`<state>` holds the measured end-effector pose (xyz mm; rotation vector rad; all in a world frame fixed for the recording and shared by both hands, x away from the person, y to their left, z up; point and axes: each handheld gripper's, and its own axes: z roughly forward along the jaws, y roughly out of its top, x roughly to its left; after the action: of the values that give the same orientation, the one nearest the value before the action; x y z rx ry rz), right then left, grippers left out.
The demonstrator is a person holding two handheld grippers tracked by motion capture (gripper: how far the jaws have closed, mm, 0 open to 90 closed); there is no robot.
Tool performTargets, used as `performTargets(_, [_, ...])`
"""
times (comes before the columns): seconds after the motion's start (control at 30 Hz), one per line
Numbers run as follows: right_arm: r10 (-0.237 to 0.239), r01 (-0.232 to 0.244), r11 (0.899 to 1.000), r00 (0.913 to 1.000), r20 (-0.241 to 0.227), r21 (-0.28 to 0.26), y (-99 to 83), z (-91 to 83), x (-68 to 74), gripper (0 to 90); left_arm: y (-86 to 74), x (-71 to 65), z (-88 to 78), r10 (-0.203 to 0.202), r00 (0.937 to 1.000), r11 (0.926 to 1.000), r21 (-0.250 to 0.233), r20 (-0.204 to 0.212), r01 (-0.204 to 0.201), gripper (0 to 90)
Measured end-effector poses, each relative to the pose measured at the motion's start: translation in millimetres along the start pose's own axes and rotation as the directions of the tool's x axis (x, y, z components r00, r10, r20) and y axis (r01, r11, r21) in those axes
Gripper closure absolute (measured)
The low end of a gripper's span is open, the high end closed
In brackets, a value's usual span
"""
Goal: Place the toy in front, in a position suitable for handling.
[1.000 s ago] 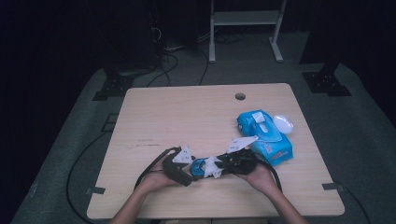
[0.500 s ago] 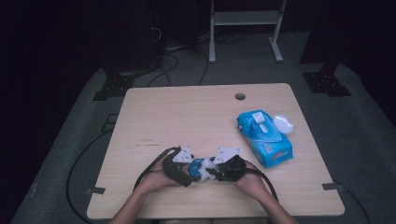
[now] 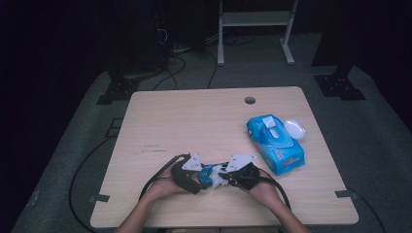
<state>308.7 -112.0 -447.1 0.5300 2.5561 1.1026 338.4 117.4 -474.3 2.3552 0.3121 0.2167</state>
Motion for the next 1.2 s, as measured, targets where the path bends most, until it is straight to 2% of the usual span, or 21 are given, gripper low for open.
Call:
performTargets(0.17, [0.068, -0.068, 0.997, 0.9976, 0.012, 0.019, -12.4, -16.6, -14.1, 81.3, 0.9, -0.5, 1.0, 0.0, 1.0, 1.0, -0.003, -0.002, 0.0, 25.0])
performTargets(0.23, [0.068, -0.07, 0.997, 0.9966, 0.045, 0.035, -15.5, -21.3, -19.3, 81.4, 0.8, -0.2, 0.9, 0.001, 1.0, 1.0, -0.003, -0.001, -0.001, 25.0])
performTargets(0.27, [0.083, -0.085, 0.996, 0.9953, 0.051, 0.037, -16.8, -22.6, -21.0, 81.4, 0.9, -0.3, 0.8, 0.002, 1.0, 1.0, -0.001, -0.003, -0.002, 25.0])
performTargets(0.33, [0.1, -0.101, 0.995, 0.9939, 0.046, 0.026, -18.9, -22.8, -22.3, 81.6, 1.3, -0.7, 0.8, 0.003, 1.0, 1.0, 0.003, -0.006, -0.003, 25.0])
performTargets(0.4, [0.098, -0.098, 0.995, 0.9947, 0.03, 0.009, -17.5, -19.7, -17.3, 81.6, 1.1, -0.8, 0.9, 0.0, 1.0, 1.0, 0.001, -0.005, 0.0, 25.0])
performTargets(0.47, [0.106, -0.106, 0.994, 0.9939, -0.031, -0.011, -14.2, -14.6, -11.1, 81.5, 1.0, -0.7, 0.9, -0.001, 1.0, 1.0, 0.0, -0.005, 0.001, 25.0])
performTargets(0.5, [0.093, -0.093, 0.996, 0.9948, -0.041, -0.002, -12.4, -11.0, -7.2, 81.5, 1.0, -0.7, 0.8, 0.0, 1.0, 1.0, 0.001, -0.005, 0.0, 25.0])
performTargets(0.57, [0.072, -0.072, 0.997, 0.9968, -0.034, 0.014, -9.8, -8.2, -3.8, 81.4, 0.3, -1.1, 0.6, -0.005, 1.0, 1.0, -0.005, -0.006, 0.005, 25.1])
performTargets(0.7, [0.127, -0.126, 0.992, 0.9919, -0.008, 0.019, -17.7, -18.6, -18.9, 81.4, -0.7, -1.4, 0.4, -0.003, 0.9999, 0.9999, -0.01, -0.011, 0.003, 25.1])
performTargets(0.77, [0.162, -0.162, 0.987, 0.9868, 0.007, 0.016, -23.6, -23.0, -25.9, 81.5, 0.0, -1.8, 1.3, -0.005, 0.9999, 0.9999, -0.012, -0.013, 0.004, 25.1])
performTargets(0.83, [0.178, -0.178, 0.984, 0.984, 0.007, 0.006, -25.0, -22.5, -25.9, 81.5, 0.9, -1.8, 1.6, -0.002, 0.9999, 1.0, -0.007, -0.014, 0.002, 25.1])
performTargets(0.87, [0.183, -0.183, 0.983, 0.9831, 0.002, 0.001, -24.0, -20.9, -23.8, 81.5, 1.0, -1.7, 1.6, -0.002, 0.9999, 1.0, -0.006, -0.014, 0.002, 25.1])
performTargets(0.93, [0.193, -0.194, 0.981, 0.9803, -0.044, -0.022, -20.8, -15.1, -18.0, 81.4, 0.7, -1.8, 1.7, -0.006, 0.9999, 0.9999, -0.009, -0.012, 0.006, 25.0])
performTargets(1.03, [0.149, -0.15, 0.989, 0.9875, -0.051, -0.009, -15.5, -9.7, -12.3, 81.2, -0.3, -2.1, 1.5, -0.013, 0.9998, 0.9998, -0.014, -0.012, 0.013, 25.1])
performTargets(1.13, [0.188, -0.189, 0.982, 0.9805, -0.057, -0.01, -19.7, -13.2, -20.3, 81.2, 0.1, -2.2, 1.6, -0.007, 0.9999, 0.9999, -0.013, -0.016, 0.007, 25.1])
performTargets(1.2, [0.215, -0.215, 0.977, 0.9756, -0.046, -0.009, -23.1, -16.6, -24.8, 81.3, 0.2, -2.0, 1.6, -0.005, 0.9999, 0.9999, -0.013, -0.013, 0.005, 25.1])
